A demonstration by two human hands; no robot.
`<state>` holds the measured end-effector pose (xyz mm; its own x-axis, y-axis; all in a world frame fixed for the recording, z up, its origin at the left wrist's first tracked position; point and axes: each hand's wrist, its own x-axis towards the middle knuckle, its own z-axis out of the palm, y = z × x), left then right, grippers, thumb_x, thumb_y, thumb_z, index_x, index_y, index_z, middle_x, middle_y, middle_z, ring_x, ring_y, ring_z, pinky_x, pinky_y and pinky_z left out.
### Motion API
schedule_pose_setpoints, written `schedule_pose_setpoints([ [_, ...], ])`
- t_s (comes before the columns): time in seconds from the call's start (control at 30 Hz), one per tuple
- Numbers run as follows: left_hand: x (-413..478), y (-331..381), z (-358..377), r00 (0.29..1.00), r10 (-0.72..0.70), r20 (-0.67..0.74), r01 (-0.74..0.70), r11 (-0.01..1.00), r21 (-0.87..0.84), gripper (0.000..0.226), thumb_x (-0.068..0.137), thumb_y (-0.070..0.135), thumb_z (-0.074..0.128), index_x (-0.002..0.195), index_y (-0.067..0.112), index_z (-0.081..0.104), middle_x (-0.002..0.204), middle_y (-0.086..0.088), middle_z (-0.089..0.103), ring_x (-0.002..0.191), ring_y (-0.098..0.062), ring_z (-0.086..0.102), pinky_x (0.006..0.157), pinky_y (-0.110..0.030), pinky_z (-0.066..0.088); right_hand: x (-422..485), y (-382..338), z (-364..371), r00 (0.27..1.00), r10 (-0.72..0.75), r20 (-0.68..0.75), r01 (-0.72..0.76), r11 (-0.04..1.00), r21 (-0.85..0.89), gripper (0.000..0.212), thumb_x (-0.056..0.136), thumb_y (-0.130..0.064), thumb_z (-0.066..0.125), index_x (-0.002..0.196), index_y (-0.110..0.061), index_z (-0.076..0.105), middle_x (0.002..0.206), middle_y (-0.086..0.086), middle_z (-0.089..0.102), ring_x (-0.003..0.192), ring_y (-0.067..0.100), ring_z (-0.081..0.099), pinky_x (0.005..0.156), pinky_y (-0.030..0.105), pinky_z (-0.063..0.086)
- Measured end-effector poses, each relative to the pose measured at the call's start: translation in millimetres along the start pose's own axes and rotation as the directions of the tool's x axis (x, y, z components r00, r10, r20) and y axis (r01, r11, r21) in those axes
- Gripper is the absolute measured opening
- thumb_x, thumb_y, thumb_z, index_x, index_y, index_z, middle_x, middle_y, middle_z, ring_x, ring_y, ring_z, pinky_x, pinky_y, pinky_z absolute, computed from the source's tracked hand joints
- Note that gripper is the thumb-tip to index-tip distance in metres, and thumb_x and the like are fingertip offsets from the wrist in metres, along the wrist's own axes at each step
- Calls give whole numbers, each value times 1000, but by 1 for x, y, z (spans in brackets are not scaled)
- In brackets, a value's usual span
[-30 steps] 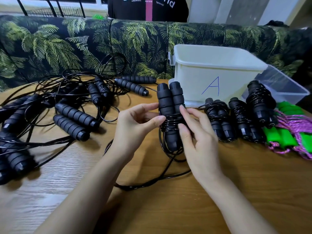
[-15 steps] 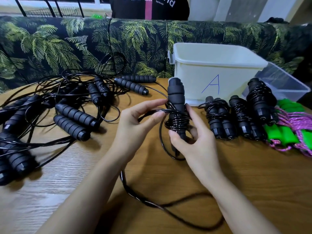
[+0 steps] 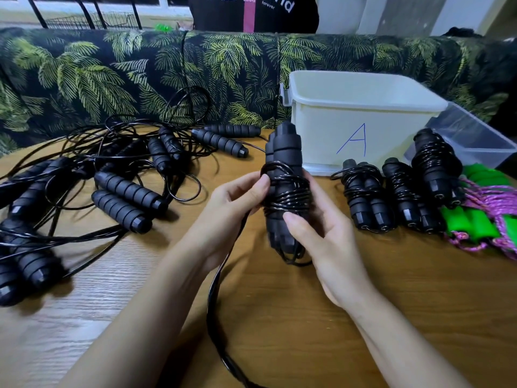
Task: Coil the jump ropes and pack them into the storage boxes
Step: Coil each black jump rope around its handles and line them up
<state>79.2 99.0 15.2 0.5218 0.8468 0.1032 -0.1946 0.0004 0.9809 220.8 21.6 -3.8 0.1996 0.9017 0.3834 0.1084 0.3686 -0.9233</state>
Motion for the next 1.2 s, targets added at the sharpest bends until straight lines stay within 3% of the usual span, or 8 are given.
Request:
schedule_pose_setpoints([
  [0.17, 0, 2, 2, 995, -46, -91, 41, 998, -48, 28, 85, 31, 70, 109, 17, 69, 103, 2, 73, 93, -8, 65, 85, -28, 47, -2, -1, 4, 999, -25, 23, 27, 990, -135, 60, 94, -13, 64, 148, -23, 39, 139, -4, 49, 134, 4, 43, 105, 15, 37],
  [0.33, -2, 0, 7, 967, -53, -248, 33, 996, -83, 45, 70, 27, 80, 111, 12, 69, 100, 0, 74, 94, -11, 68, 93, -32, 49, -5, 8, 8, 985, -167, 49, 172, 894, -413, 63, 98, -18, 50, 155, -23, 22, 146, 0, 46, 138, 9, 41, 115, 30, 33],
  [0.5, -3, -4, 17, 947, -14, -320, 5, 1000, -29, 35, 64, 30, 79, 95, 21, 66, 76, 13, 69, 78, 1, 67, 64, -8, 47, -5, 11, 10, 982, -187, 35, 169, 773, -612, 92, 80, -28, 79, 155, -25, 24, 148, 6, 38, 139, 16, 38, 114, 18, 27],
  [0.63, -4, 0, 11, 945, 76, -317, -61, 996, 57, 40, 58, 32, 84, 92, 19, 68, 75, 11, 71, 80, -4, 67, 74, -16, 50, -3, 6, 6, 985, -170, 21, 156, 840, -520, 87, 82, -25, 75, 153, -29, 25, 143, 2, 43, 135, 8, 41, 111, 16, 30],
  [0.83, -2, 7, -5, 981, 95, -171, -72, 988, 137, 46, 72, 25, 82, 113, 9, 68, 103, -7, 75, 103, -21, 70, 93, -34, 53, 4, -1, -8, 999, -32, 26, 39, 951, -307, 86, 84, -17, 75, 152, -38, 26, 148, -16, 42, 136, -4, 38, 109, 14, 31],
  [0.93, -3, 6, -1, 969, 111, -220, -82, 987, 138, 48, 69, 23, 86, 111, 9, 68, 99, -7, 76, 97, -19, 71, 89, -32, 54, 3, 1, -7, 999, -38, -5, 32, 900, -436, 84, 87, -23, 74, 153, -36, 23, 152, -12, 31, 138, -10, 28, 109, 9, 27],
  [1.13, -3, 0, 6, 936, 143, -321, -78, 976, 205, 45, 57, 28, 88, 96, 20, 68, 91, -7, 75, 79, -19, 71, 75, -32, 59, 2, 8, 1, 1000, -19, -7, 13, 868, -497, 85, 86, -27, 67, 156, -23, 19, 156, -8, 31, 142, 1, 30, 113, 31, 37],
  [1.2, -3, 1, 7, 933, 167, -319, -93, 967, 235, 49, 53, 33, 91, 95, 20, 68, 87, -3, 75, 74, -16, 70, 70, -29, 58, 0, 6, 2, 1000, -26, -5, 20, 848, -529, 89, 82, -34, 65, 156, -23, 17, 156, -5, 32, 142, 3, 32, 111, 19, 34],
])
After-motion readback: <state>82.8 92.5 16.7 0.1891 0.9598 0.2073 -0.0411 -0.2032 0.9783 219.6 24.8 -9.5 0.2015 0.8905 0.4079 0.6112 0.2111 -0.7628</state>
